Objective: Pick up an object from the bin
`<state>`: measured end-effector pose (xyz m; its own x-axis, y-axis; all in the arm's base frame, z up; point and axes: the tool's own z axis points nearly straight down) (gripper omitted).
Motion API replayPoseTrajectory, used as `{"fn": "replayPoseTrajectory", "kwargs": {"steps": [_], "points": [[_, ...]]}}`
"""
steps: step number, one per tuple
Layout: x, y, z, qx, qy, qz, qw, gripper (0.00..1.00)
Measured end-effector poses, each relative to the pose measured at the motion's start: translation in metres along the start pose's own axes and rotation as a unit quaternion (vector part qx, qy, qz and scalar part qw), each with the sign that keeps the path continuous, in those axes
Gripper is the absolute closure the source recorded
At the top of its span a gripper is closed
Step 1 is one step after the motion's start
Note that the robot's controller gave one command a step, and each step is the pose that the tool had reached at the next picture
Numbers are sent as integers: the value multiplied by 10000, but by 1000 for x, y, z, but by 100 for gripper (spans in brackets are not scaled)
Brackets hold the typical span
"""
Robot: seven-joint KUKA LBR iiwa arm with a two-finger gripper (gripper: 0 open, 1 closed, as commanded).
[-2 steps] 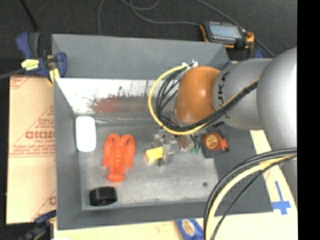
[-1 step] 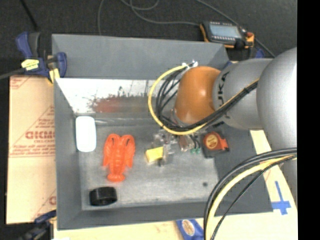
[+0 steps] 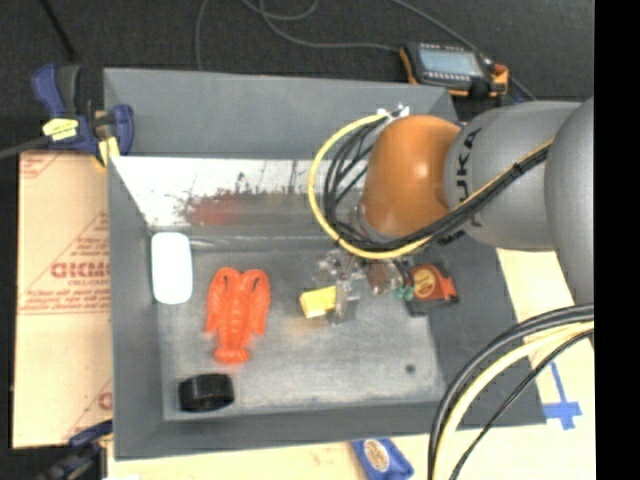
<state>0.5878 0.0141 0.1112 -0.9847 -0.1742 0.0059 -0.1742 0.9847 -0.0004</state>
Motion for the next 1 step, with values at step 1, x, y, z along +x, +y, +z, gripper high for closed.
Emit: {"fn": "replayPoseTrajectory", "kwargs": {"steps": [1], "points": [[-8,-6,-16,18,-96,-319,9994,100]]}}
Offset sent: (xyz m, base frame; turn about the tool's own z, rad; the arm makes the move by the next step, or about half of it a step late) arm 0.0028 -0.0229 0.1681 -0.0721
